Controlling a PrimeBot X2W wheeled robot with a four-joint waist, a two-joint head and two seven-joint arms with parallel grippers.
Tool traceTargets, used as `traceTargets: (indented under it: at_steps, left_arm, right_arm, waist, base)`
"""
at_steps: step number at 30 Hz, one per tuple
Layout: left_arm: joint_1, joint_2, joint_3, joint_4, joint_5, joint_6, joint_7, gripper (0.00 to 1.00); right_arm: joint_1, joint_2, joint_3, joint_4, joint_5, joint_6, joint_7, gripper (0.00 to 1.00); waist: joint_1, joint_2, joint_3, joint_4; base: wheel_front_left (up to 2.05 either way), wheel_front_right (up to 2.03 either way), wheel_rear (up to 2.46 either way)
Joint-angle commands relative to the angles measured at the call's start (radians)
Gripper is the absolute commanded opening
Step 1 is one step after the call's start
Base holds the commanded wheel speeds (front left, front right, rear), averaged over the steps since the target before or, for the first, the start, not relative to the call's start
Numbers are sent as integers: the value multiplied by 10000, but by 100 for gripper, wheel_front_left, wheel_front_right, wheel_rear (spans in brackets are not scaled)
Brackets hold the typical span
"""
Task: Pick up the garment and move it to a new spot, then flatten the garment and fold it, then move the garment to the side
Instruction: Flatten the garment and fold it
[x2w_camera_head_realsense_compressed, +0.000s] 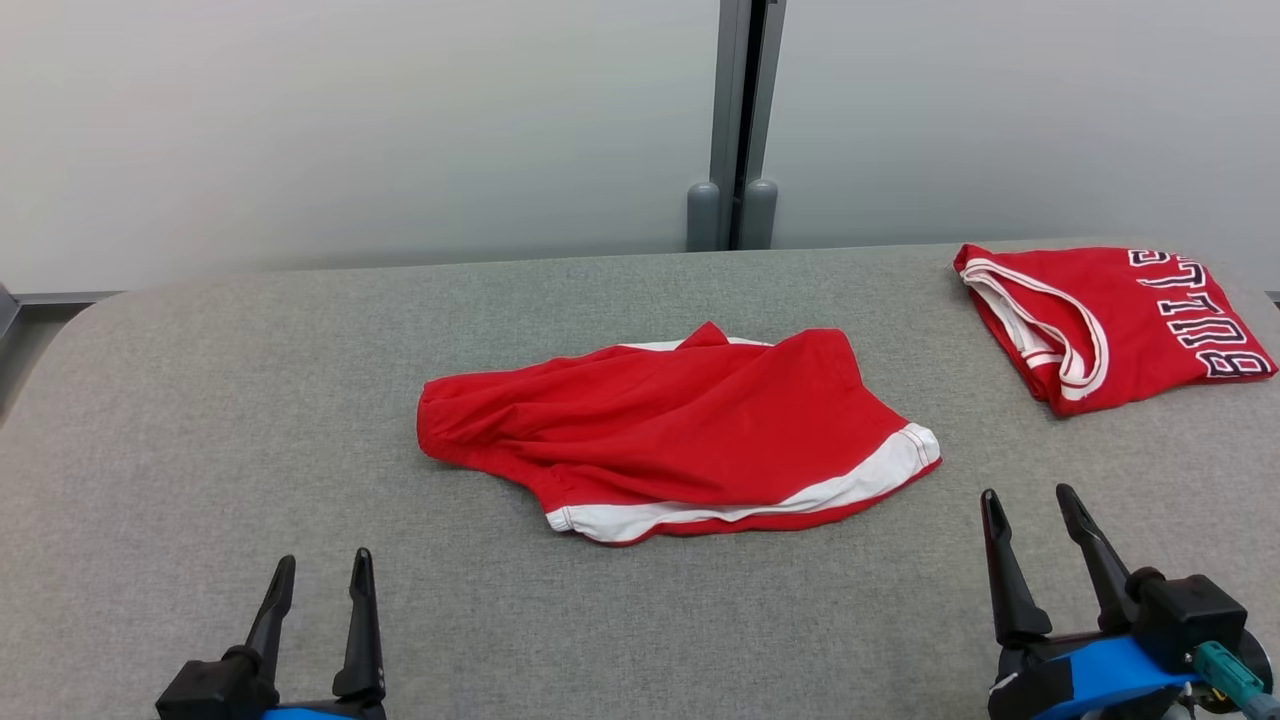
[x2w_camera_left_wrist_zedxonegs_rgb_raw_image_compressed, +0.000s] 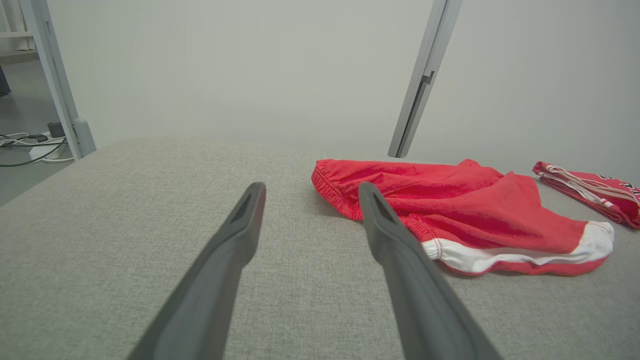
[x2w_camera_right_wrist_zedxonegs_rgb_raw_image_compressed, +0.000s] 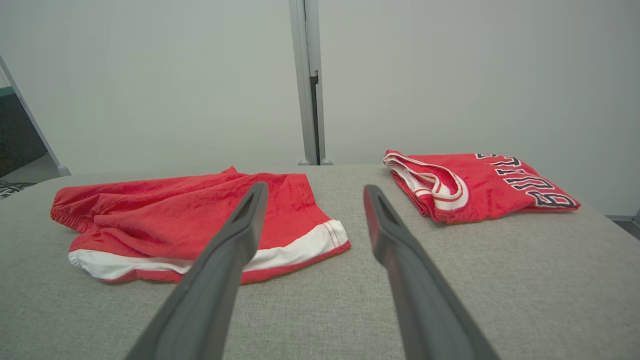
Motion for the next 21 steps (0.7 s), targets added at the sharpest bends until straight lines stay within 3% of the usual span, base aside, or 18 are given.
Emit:
traceTargets:
  at_steps: [1, 21]
  left_arm:
    - [116, 27, 52, 13, -45, -73, -37, 100]
    - [-161, -9, 70, 418, 126, -60, -37, 100]
  right_arm:
    - [186, 16, 34, -100, 142, 1, 52, 100]
    - [289, 17, 21, -389, 267, 1, 391, 100]
  waist:
    - [1, 1, -25, -53]
    - [1, 1, 46, 53]
  base:
    - [0, 0, 0]
    - [0, 0, 0]
